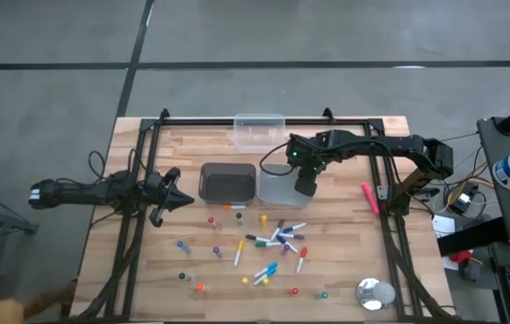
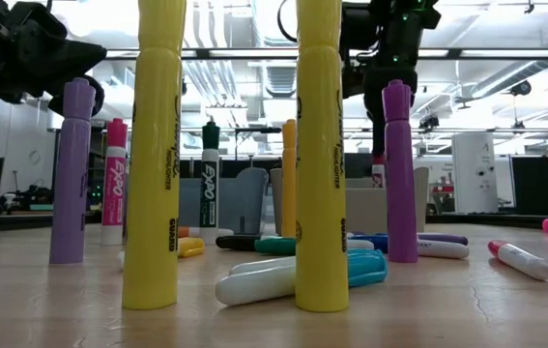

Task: Pick & Place Markers
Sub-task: Put the large red marker pen into the white bin

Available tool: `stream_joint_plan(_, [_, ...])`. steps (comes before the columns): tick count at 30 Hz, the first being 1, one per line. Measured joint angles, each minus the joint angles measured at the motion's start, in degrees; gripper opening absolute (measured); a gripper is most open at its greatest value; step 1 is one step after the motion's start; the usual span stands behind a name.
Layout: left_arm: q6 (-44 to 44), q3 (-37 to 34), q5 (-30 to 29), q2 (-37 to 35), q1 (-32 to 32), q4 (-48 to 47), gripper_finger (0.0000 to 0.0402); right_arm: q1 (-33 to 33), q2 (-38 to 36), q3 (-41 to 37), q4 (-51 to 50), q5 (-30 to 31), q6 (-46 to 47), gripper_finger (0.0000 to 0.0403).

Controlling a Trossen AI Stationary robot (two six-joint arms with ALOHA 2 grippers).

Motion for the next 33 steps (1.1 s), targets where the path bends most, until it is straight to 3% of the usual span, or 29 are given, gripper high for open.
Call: stream_joint_plan(33, [0.0, 0.0, 0.0, 0.0, 0.0, -0.1, 0.0000, 0.0, -0.1, 0.3, -3.9, -3.1, 2.0, 0.0146])
